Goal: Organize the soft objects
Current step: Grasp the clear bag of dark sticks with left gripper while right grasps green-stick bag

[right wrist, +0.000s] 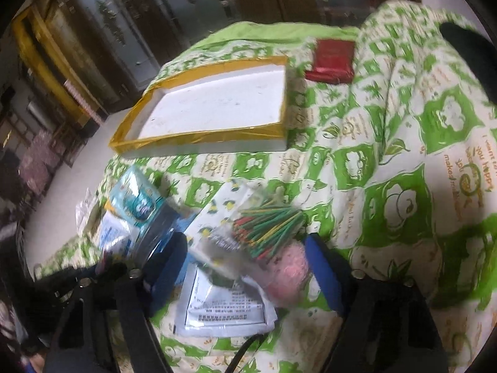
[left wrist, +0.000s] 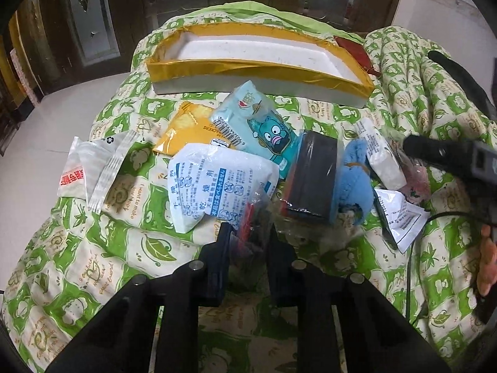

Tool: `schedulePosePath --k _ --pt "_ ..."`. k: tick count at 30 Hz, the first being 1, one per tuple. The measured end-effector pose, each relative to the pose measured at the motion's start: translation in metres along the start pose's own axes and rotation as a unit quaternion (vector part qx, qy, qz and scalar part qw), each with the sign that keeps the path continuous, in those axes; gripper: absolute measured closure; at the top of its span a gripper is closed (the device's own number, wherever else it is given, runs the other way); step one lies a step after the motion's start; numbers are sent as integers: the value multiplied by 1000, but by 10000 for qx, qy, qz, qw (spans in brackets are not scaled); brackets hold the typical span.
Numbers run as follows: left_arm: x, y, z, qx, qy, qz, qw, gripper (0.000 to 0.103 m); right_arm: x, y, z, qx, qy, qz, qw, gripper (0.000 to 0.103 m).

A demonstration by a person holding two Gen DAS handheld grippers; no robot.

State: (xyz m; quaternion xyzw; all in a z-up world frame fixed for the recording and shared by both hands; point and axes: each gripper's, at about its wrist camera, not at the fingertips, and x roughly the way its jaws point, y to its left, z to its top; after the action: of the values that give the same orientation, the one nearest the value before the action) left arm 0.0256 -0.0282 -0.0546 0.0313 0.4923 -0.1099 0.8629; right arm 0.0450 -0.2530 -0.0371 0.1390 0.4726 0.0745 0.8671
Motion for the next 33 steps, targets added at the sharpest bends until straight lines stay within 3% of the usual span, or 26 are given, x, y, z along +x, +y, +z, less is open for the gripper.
schedulePosePath --k 7,10,11,15,26,30,33 --pt "2 4 0 -97 49 -130 9999 83 19 -9 12 227 331 -16 9992 36" --pt "2 9 0 -244 66 -283 9993 83 26 -8 15 152 442 22 9989 50" --pt "2 11 0 -312 67 -364 9988 83 27 -8 16 140 464 57 9988 59" --pt "-1 19 -1 -547 51 -625 9965 84 27 -11 14 202 461 220 9985 67" --pt "-25 22 -2 -653 -489 -809 9934 89 0 -16 13 255 -74 707 9971 69" --pt "-43 29 1 -804 -915 -897 9885 89 -11 -11 15 115 -348 625 9974 69" --pt "-44 34 2 -877 -951 -814 9883 89 -13 -3 13 -106 -414 516 9978 69"
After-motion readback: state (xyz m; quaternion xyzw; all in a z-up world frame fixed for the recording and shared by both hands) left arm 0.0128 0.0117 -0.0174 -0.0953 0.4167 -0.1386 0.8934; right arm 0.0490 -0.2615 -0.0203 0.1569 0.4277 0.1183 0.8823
